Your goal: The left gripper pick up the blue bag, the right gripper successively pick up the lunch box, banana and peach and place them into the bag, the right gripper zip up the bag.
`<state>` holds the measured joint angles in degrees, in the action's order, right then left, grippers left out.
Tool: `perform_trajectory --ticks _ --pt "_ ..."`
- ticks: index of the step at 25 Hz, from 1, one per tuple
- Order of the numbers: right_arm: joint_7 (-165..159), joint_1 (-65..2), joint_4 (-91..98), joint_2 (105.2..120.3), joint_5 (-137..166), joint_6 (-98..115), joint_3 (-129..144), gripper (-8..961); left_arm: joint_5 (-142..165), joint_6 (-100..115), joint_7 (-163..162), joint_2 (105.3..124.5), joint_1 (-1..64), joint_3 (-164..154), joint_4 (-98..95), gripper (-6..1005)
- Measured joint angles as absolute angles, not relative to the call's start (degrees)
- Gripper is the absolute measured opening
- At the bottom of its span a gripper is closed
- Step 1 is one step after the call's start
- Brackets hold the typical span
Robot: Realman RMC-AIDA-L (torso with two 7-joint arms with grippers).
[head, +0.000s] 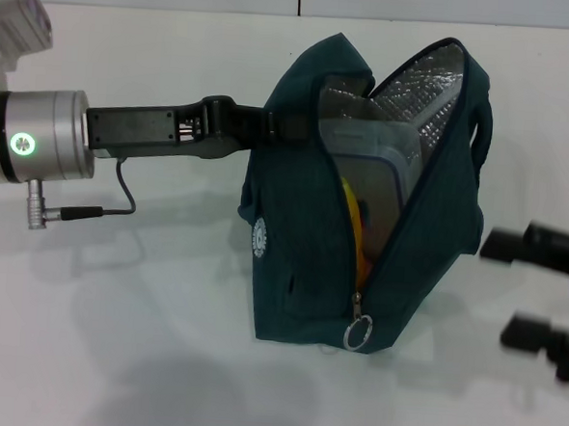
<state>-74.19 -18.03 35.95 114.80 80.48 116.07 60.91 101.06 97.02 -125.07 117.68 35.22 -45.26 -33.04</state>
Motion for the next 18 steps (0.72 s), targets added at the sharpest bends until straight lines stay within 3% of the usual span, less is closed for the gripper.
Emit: perform_trajectory --ticks 6,18 --pt "-65.3 -17.7 31.2 114.99 84.4 114.4 64.2 732 101.1 97.0 -125.1 117.71 35.2 -45.3 -33.0 53" --pt "-51.9 -20.2 20.2 115.71 75.2 89.8 83.1 729 101.3 96.9 -124.7 117.96 35.2 -45.3 -33.0 53"
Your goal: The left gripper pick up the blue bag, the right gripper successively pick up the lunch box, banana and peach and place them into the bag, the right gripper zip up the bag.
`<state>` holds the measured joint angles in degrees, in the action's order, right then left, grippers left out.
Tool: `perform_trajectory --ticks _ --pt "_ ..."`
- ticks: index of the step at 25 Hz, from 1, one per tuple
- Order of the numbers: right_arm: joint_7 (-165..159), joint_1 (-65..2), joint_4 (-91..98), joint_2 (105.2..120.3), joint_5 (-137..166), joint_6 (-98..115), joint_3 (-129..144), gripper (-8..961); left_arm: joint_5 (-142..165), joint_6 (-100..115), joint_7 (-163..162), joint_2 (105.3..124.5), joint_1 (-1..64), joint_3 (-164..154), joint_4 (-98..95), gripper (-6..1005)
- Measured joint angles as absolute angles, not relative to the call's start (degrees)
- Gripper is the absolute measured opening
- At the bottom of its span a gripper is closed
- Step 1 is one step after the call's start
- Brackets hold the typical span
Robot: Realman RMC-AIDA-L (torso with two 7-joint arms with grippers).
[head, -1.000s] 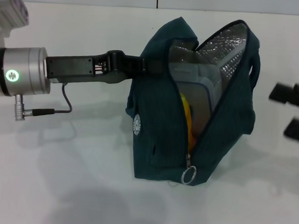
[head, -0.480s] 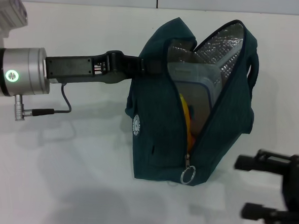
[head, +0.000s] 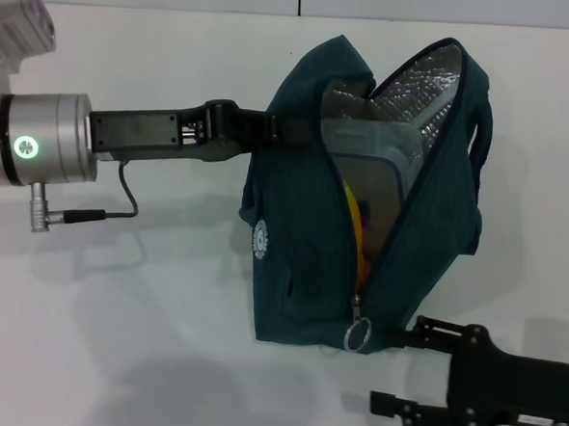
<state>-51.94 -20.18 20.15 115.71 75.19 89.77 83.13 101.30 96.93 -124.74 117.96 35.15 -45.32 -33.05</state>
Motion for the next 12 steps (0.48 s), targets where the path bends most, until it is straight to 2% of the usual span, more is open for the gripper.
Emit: perform_trajectory --ticks 12 --pt "-51.5 -21.2 21.3 115.92 63.0 82.6 96.0 728 101.4 96.9 -124.4 118.03 35.2 -45.4 -33.0 54"
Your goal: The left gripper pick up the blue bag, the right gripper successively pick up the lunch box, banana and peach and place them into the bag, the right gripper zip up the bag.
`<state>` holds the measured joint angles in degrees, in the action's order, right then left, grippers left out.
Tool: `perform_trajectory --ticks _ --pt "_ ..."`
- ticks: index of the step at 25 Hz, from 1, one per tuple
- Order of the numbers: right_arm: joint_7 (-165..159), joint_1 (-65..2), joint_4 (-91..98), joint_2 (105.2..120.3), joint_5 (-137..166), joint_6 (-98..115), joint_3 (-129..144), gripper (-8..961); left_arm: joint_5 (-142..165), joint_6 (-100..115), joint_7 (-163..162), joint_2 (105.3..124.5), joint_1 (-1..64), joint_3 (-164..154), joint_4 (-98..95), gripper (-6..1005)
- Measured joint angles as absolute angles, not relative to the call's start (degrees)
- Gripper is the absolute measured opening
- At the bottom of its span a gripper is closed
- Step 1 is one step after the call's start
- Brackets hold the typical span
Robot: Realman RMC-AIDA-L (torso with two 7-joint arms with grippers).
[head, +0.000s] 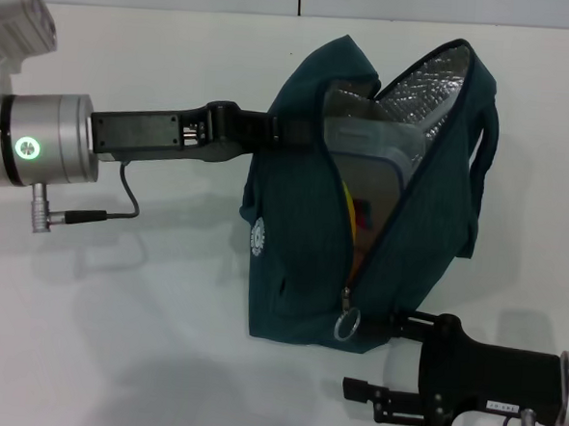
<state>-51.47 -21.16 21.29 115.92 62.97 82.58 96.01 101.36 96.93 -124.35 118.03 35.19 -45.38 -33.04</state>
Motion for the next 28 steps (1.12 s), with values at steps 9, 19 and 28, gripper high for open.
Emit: perform_trajectory --ticks 9,19,28 --pt "-51.0 -20.0 21.2 115.92 60.1 84.7 96.1 729 101.3 96.9 -124.3 117.89 34.8 -45.3 -33.0 54" --pt "-49.8 -20.8 21.4 115.92 55.9 83.7 99.7 729 101.3 96.9 -124.2 117.96 34.9 -45.3 -33.0 54" --pt "-49.7 -21.1 25.7 116.00 53.4 80.0 106.7 728 101.3 96.9 -124.1 118.03 34.8 -45.3 -33.0 54"
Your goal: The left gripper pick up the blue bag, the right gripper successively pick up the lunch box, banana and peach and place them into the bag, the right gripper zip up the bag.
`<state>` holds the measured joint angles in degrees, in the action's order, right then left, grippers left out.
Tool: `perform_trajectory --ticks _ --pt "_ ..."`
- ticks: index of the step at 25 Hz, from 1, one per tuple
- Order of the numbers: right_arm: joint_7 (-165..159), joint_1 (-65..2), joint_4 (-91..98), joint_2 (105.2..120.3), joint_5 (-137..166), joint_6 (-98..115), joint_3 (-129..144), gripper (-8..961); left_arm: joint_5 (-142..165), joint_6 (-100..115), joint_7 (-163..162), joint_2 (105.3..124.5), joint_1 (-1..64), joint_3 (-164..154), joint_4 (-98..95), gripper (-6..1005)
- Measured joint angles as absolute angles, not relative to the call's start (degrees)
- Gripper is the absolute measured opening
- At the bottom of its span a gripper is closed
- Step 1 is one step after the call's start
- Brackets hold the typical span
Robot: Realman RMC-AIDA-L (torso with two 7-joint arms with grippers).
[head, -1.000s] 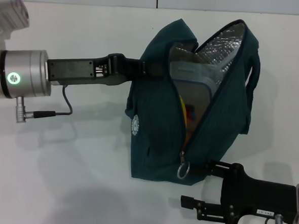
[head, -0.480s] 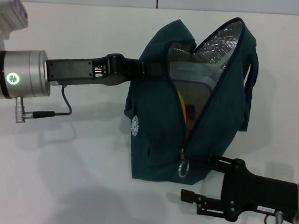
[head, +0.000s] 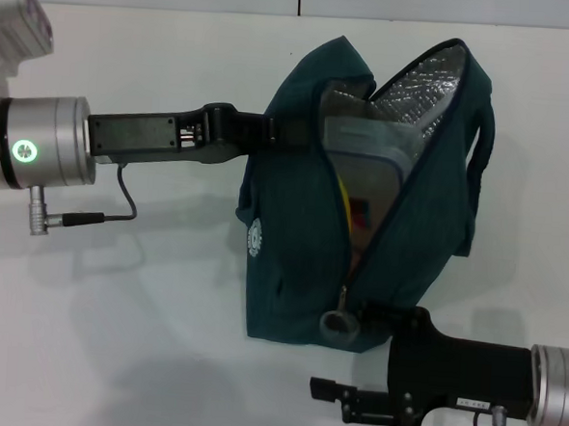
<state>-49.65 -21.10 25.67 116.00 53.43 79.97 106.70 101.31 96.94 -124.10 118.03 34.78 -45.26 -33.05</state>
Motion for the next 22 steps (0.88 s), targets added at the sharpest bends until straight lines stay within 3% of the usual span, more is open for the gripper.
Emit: perform_trajectory --ticks 22 --pt "-50.6 -19.8 21.2 115.75 46.7 80.7 106.6 720 101.2 96.9 -124.1 117.89 34.5 -45.3 -33.0 55"
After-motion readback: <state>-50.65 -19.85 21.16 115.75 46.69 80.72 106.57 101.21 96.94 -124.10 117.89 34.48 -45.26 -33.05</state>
